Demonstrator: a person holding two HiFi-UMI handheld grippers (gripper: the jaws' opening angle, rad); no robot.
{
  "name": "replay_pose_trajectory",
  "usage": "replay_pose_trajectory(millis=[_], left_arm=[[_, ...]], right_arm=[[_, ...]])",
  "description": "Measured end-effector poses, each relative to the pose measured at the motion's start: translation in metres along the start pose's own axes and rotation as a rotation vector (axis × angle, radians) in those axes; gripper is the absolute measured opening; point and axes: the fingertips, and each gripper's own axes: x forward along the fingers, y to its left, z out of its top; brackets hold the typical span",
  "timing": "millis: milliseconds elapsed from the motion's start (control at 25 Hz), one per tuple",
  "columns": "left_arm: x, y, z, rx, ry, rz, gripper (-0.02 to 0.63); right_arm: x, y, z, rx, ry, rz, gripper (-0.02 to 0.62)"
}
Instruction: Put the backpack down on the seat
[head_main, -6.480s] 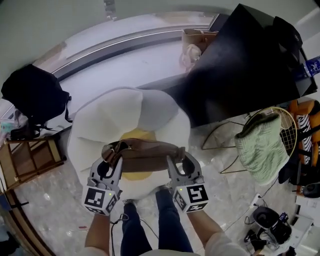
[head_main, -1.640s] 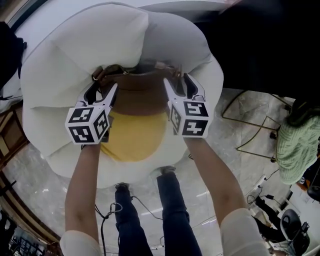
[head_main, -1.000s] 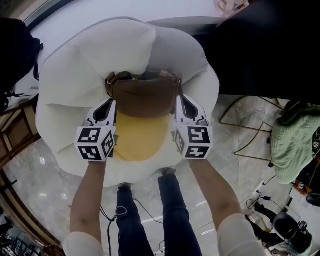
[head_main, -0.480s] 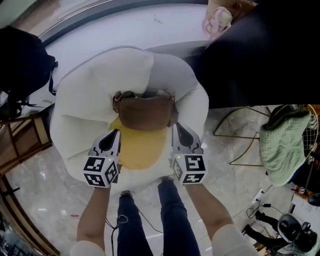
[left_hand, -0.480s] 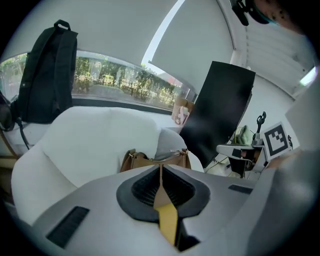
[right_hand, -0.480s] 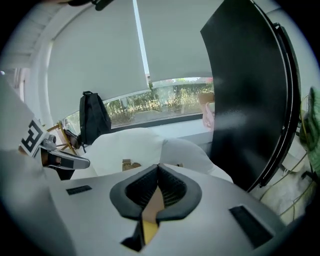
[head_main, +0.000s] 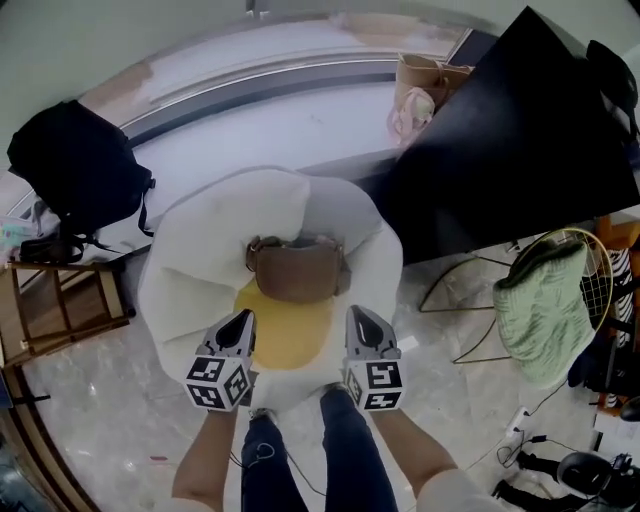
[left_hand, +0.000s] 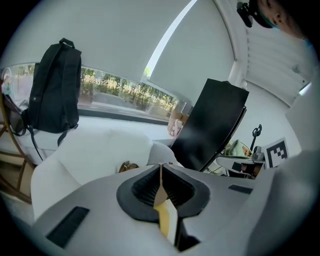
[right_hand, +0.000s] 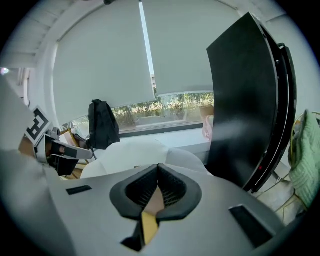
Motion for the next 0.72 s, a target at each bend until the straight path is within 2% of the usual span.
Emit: replay_pose_trajectory(millis=[280, 520, 720], left_arm=[[-0.036, -0.043, 0.039, 0.028, -0.011, -0.026, 0.043], [-0.091, -0.086, 0.068, 0.088, -0.024, -0.06, 0.043], [-0.134, -0.111, 0.096, 0.095, -0.063, -0.077, 0.043]], right_arm=[[-0.047, 0.001, 0.056, 0.011, -0.038, -0.008, 0.031], [-0.1, 0.016, 0.102, -0.016, -0.082, 0.026, 0.031], [-0.139, 0.023, 0.13, -0.015, -0.095, 0.005, 0.031]])
